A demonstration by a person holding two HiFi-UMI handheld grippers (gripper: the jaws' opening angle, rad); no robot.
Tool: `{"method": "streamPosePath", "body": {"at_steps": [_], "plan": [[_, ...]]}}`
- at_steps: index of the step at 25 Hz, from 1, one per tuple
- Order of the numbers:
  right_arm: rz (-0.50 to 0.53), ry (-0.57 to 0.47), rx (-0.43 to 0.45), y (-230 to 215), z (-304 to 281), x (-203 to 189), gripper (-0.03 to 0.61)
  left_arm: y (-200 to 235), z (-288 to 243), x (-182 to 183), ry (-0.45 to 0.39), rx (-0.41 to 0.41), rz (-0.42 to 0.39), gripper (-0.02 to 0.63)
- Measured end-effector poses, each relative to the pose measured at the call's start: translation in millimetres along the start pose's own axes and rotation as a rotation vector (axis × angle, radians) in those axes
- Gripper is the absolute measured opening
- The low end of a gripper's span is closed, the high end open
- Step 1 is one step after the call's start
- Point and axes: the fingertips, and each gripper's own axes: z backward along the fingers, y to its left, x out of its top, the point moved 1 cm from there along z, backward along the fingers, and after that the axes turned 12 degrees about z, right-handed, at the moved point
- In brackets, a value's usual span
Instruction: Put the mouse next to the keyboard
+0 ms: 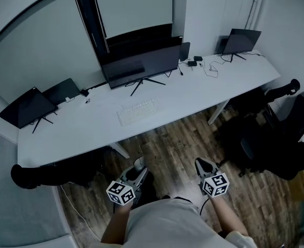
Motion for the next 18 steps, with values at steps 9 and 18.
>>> {"method": "streamPosePath", "body": {"at_steps": [9,18], "plan": [[-0.004,0.019,-0.032,-16.2,-38.6,10.5,0.041,31.1,-31.8,25.3,0.028,-0.029,-0.011,0.147],[-0.015,0.057,-0.053,-22.3,-94.2,18.0,0.041,80.3,-61.8,54.0,0.077,-0.051,-0.014,0.147]]}}
